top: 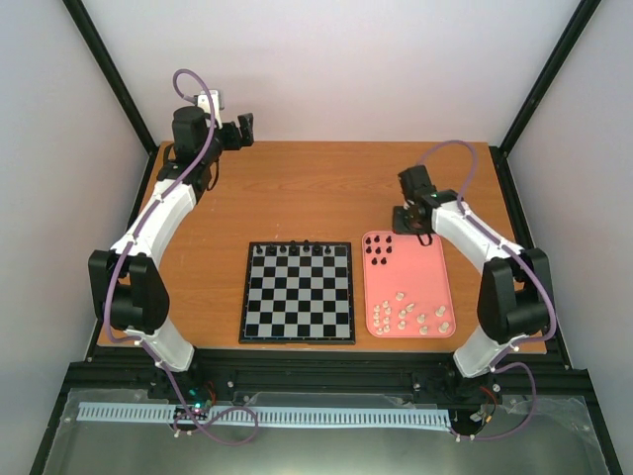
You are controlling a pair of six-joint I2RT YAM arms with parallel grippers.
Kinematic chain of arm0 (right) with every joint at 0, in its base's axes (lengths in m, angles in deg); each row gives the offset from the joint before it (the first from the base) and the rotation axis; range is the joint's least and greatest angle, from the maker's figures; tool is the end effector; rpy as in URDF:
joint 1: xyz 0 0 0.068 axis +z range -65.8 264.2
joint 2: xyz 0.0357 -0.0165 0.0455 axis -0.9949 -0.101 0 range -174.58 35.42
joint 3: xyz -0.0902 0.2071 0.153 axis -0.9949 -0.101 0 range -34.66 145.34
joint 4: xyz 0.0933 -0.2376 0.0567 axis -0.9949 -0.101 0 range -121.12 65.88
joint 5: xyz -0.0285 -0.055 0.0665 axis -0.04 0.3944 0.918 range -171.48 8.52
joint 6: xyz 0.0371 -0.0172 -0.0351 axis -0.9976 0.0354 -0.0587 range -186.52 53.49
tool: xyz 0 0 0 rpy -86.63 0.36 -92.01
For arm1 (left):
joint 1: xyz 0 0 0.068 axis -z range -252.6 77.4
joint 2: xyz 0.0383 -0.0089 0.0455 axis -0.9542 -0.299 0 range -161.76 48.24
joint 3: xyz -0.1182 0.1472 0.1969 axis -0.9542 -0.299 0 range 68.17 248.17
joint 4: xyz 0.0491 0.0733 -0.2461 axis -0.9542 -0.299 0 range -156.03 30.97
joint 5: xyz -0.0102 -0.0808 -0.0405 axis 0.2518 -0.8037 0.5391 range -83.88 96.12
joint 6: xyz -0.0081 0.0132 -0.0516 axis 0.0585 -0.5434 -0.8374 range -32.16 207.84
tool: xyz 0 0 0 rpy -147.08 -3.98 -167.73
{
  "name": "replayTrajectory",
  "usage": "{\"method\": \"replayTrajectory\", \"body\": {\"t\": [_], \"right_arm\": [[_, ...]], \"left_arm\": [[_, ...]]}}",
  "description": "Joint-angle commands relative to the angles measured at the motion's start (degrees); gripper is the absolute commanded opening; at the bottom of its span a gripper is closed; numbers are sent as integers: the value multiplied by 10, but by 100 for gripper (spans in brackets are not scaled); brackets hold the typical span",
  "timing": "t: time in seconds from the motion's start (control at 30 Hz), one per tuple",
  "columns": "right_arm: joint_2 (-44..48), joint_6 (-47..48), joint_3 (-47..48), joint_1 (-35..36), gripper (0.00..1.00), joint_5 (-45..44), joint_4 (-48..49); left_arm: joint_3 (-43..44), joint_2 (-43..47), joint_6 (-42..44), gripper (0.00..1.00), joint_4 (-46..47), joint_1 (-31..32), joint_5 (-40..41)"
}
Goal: Set up the chess pieces on the board
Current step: Pick up the chess piece from the storage box, then place the chess piece on the chessboard.
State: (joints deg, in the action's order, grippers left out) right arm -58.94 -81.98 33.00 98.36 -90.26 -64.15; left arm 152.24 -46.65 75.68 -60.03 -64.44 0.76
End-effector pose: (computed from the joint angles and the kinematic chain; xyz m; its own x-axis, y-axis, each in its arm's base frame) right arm 0.3204 0.0752 0.2200 -0.9074 0.0429 -0.4181 0.0609 0.9977 -0.0299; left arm 0.3969 -0.0603 0.3671 -0.2469 -0.1765 -0.9528 0.1840 0.9568 -0.2249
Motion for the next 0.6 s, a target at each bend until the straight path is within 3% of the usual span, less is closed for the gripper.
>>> {"method": "replayTrajectory", "body": {"t": [0.0, 0.23, 0.57], "right_arm": [[-8, 3, 61, 72, 3, 47, -9], [-106, 3, 126, 160, 3, 78, -3], [-156, 5, 161, 216, 3, 110, -10]], "left_arm": [[25, 0, 7, 100, -1, 3, 1], [27, -4, 10, 100, -2, 4, 5], [29, -4, 10, 100, -3, 5, 4]]}}
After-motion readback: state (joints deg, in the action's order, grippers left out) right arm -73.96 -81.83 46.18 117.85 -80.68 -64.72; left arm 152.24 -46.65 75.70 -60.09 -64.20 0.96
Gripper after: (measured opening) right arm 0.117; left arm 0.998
